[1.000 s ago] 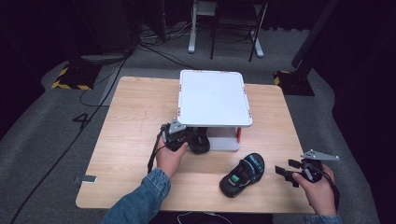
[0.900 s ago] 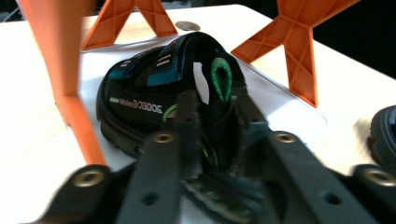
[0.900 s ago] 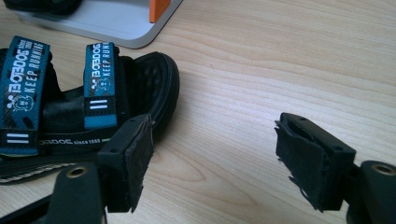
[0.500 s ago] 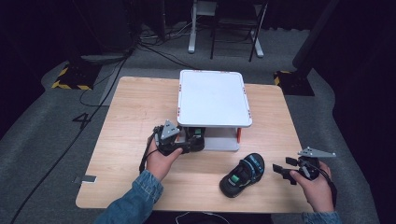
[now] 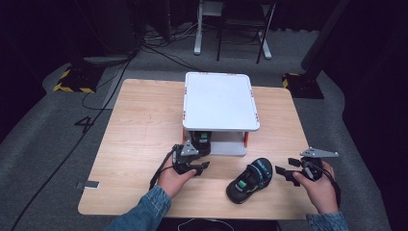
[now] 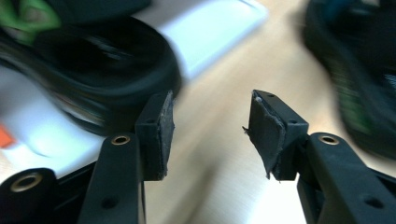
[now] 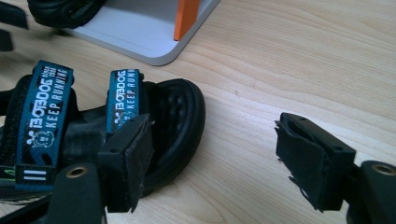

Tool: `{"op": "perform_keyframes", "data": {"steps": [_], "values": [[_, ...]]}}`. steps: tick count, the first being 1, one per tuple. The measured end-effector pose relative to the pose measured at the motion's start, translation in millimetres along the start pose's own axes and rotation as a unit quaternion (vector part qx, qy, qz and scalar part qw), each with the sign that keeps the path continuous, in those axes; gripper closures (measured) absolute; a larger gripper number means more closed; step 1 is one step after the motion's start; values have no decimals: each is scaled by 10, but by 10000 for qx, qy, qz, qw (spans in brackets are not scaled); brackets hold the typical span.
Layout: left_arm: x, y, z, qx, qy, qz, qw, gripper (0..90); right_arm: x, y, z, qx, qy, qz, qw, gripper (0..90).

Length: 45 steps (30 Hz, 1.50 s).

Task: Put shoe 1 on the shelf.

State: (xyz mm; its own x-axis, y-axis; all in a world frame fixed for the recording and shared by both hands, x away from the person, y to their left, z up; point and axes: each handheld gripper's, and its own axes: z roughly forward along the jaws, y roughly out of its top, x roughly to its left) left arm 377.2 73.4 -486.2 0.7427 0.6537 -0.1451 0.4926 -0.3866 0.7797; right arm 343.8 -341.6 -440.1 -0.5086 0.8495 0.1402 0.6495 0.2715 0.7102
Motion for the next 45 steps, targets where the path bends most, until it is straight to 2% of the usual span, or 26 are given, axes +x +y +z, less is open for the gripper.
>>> {"op": "perform_keyframes", "data": {"steps": [1,2,5,6,7,8,10,14,18,21,23,27,28,29,30,32,34,38,41,45], "values": [[31,13,-1,-11,-58,-166,9998,567,-6,-8,-9,-13,-9,10,10000,281],[62,26,5,-27,-77,-281,9996,584,-13,-19,-18,-11,-20,16,10000,281],[151,35,40,-211,245,-243,9992,574,-31,-61,-45,0,-70,79,9999,281],[186,37,59,-288,325,-312,9986,562,-37,-74,-53,-2,-74,85,9999,281],[186,37,59,-288,325,-312,9986,537,-37,-74,-53,-2,-74,85,9999,281],[267,72,105,-404,350,-397,9978,519,-43,-108,-76,10,-105,118,9999,281],[311,106,154,-469,191,-467,9976,519,-47,-136,-96,23,-128,174,9998,281],[305,144,281,-443,13,-324,9985,518,-73,-204,-140,42,-202,235,9995,281],[291,165,284,-468,-11,-412,9981,512,-83,-240,-181,31,-239,290,9993,281],[297,176,242,-519,111,-303,9981,483,-85,-242,-189,20,-237,283,9993,281],[280,180,196,-552,254,-261,9978,406,-80,-230,-186,18,-206,267,9994,281],[226,180,26,-678,235,-190,9972,351,-75,-196,-181,-36,-199,239,9995,281],[205,165,-33,-631,184,-245,9975,340,-76,-185,-180,-37,-200,229,9995,281],[188,142,-95,-664,195,-216,9974,331,-74,-174,-176,-43,-200,221,9995,281],[183,132,-158,-592,221,-135,9979,331,-71,-163,-170,-59,-197,205,9996,281],[172,76,-348,-657,224,-66,9976,323,-55,-139,-163,-72,-178,179,9997,281],[189,25,-522,-713,190,-147,9972,317,-31,-115,-165,-113,-165,127,9997,281],[239,-74,-836,-560,385,-63,9977,297,27,-70,-209,-221,-138,60,9996,281],[260,-117,-1010,-451,521,-164,9975,292,65,-46,-228,-288,-105,6,9995,286],[281,-198,-1222,-463,697,-146,9964,291,129,-12,-245,-322,-65,-68,9994,287]]}}
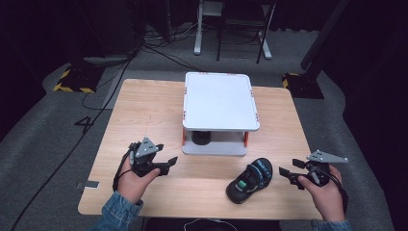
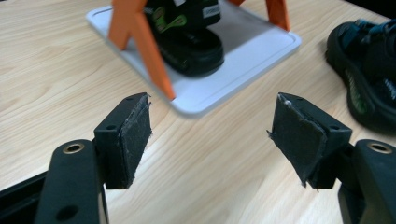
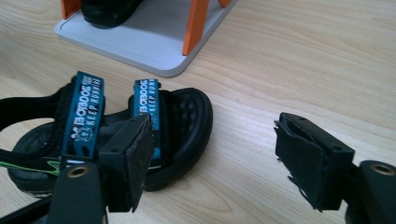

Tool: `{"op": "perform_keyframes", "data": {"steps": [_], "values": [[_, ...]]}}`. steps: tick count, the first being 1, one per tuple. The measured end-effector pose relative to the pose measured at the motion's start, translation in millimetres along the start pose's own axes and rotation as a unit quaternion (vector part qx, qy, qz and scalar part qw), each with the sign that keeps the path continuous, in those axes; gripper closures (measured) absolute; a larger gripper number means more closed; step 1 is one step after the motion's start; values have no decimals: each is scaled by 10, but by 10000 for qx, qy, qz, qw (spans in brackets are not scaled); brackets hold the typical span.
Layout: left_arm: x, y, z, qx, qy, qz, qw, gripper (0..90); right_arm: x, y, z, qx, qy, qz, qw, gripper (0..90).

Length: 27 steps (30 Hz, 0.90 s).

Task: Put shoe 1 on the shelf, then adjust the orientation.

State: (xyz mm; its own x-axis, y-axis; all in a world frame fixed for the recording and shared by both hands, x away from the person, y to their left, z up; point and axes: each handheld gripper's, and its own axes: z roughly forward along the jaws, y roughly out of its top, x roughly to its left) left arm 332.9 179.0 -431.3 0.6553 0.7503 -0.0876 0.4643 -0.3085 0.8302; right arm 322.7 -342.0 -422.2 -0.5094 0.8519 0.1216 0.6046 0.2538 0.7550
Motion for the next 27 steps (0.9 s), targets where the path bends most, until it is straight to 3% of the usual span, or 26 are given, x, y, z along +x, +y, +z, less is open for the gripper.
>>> {"op": "perform_keyframes", "data": {"steps": [8,12,15,20,24,27], "values": [[193,-116,-207,31,348,-176,9992,275,172,74,26,-47,252,-156,9996,287],[301,-166,-241,311,547,-44,9980,246,322,116,74,36,486,-329,9983,288],[375,-234,-256,481,682,-119,9964,245,437,153,118,131,634,-432,9970,288],[436,-307,-287,498,756,-228,9956,248,594,192,250,306,876,-556,9941,287],[444,-328,-307,480,770,-285,9955,249,647,180,384,484,849,-534,9938,298],[448,-336,-312,509,776,-273,9953,250,651,153,477,559,811,-479,9940,412]]}}
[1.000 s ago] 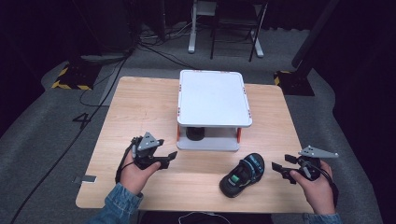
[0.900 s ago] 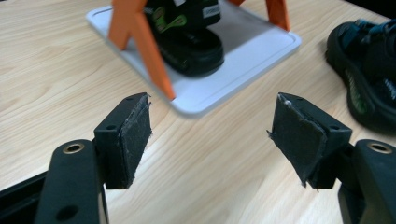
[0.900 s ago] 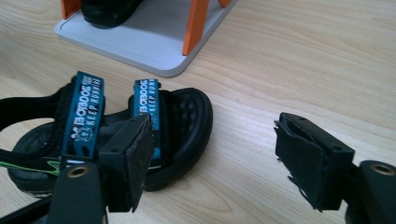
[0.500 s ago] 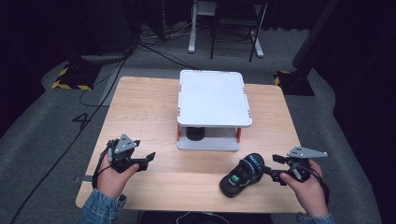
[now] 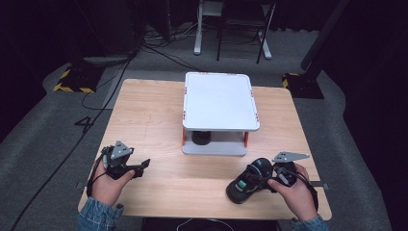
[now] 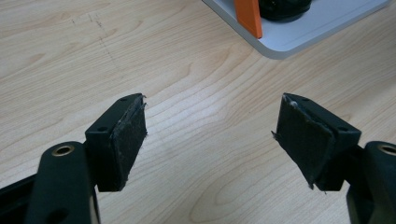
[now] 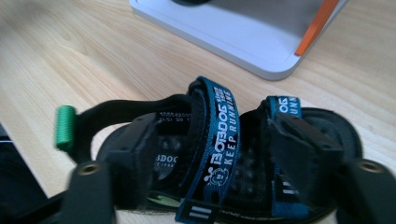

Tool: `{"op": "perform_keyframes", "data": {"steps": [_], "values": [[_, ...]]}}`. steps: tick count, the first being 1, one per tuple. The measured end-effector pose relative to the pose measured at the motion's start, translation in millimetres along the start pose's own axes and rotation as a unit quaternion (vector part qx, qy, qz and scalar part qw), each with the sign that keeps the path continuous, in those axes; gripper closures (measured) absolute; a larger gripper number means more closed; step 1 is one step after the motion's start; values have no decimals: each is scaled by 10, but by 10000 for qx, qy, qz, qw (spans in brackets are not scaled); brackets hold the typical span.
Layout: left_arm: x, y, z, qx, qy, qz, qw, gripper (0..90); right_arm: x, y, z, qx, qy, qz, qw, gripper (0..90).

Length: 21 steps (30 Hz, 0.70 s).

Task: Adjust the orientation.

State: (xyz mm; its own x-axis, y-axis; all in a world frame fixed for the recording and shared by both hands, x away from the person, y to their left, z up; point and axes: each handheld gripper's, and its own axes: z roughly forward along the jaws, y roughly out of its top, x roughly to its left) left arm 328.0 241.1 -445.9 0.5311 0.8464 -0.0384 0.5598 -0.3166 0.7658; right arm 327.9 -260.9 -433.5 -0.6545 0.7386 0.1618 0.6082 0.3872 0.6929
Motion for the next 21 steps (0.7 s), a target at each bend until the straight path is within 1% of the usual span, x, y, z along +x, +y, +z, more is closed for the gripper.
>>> {"op": "perform_keyframes", "data": {"steps": [1,2,3,4,5,7,8,10,12,13,14,17,19,21], "values": [[0,-3,1,-1,2,-1,10000,251,-6,-3,18,9,21,31,10000,494],[2,-4,1,-5,5,5,10000,251,-7,-6,30,33,14,53,10000,548],[2,-4,1,-5,5,5,10000,252,-7,-6,30,33,14,53,10000,548],[4,-8,1,-22,20,-16,10000,253,11,0,36,26,106,97,9999,612],[1,-10,2,-30,24,-40,10000,253,18,6,34,35,71,106,9999,619],[2,-12,8,-13,-6,-23,10000,254,30,13,33,47,23,134,9999,640],[-1,-14,11,-5,-16,-29,10000,255,35,16,30,35,-19,115,9999,654],[6,-18,12,-24,-13,-3,10000,256,42,29,19,-7,-109,-4,9999,664],[10,-25,4,-34,1,-36,10000,258,52,53,-3,-100,-104,-64,9999,667],[10,-25,4,-34,1,-36,10000,259,59,65,-14,-102,-107,-66,9999,667],[20,-39,-10,-57,27,-59,10000,260,60,86,-26,-124,-138,-150,9997,668],[40,-73,-35,-68,70,-117,9999,261,63,136,-42,-224,-135,-284,9993,669],[53,-100,-58,-76,114,-166,9998,262,64,198,-38,-285,-55,-467,9985,668],[66,-134,-90,-74,149,-198,9997,263,87,270,-16,-353,37,-712,9968,668]]}}
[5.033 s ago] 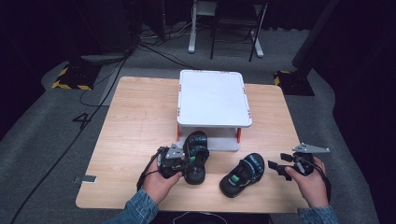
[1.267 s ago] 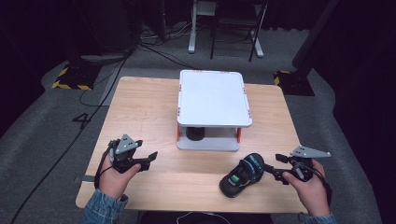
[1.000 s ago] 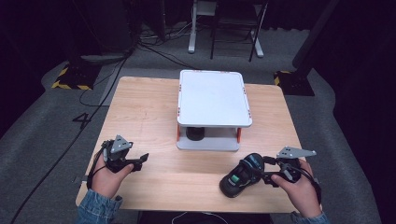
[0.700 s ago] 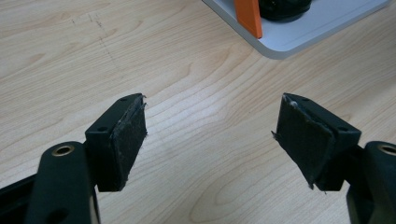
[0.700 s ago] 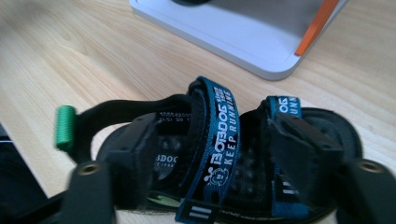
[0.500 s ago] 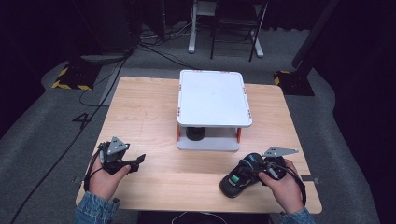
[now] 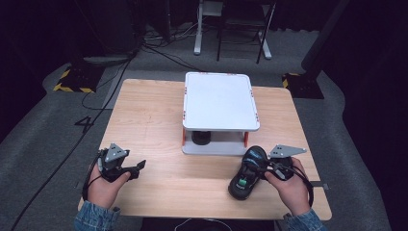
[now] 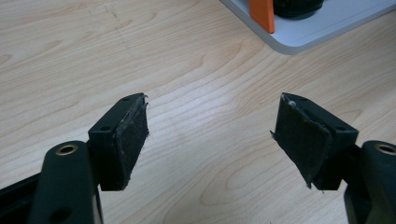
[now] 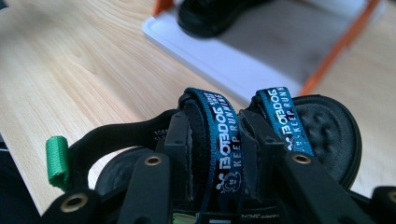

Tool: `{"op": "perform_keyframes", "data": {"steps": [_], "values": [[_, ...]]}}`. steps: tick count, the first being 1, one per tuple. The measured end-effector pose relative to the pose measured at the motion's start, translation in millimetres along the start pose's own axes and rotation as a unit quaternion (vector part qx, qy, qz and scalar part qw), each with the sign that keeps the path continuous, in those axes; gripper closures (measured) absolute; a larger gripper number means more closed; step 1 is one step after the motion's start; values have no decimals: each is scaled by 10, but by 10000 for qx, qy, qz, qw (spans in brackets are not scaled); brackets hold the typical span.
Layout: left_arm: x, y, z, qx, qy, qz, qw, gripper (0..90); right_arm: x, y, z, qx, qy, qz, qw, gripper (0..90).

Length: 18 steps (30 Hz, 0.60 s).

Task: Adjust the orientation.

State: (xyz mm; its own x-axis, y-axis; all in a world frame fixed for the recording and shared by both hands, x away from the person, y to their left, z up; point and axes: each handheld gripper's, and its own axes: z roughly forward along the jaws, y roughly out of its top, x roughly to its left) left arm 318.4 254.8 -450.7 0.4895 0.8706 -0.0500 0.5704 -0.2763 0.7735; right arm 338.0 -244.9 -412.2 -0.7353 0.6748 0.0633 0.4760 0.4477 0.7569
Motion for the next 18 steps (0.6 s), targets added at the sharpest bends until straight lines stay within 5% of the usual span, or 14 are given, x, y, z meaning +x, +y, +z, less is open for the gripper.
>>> {"op": "perform_keyframes", "data": {"steps": [7,18], "values": [[43,-115,-133,-17,164,-133,9998,266,45,250,295,-44,504,-545,9972,666],[78,-309,-317,2,406,-342,9986,267,-2,448,783,15,712,-1122,9911,662]]}}
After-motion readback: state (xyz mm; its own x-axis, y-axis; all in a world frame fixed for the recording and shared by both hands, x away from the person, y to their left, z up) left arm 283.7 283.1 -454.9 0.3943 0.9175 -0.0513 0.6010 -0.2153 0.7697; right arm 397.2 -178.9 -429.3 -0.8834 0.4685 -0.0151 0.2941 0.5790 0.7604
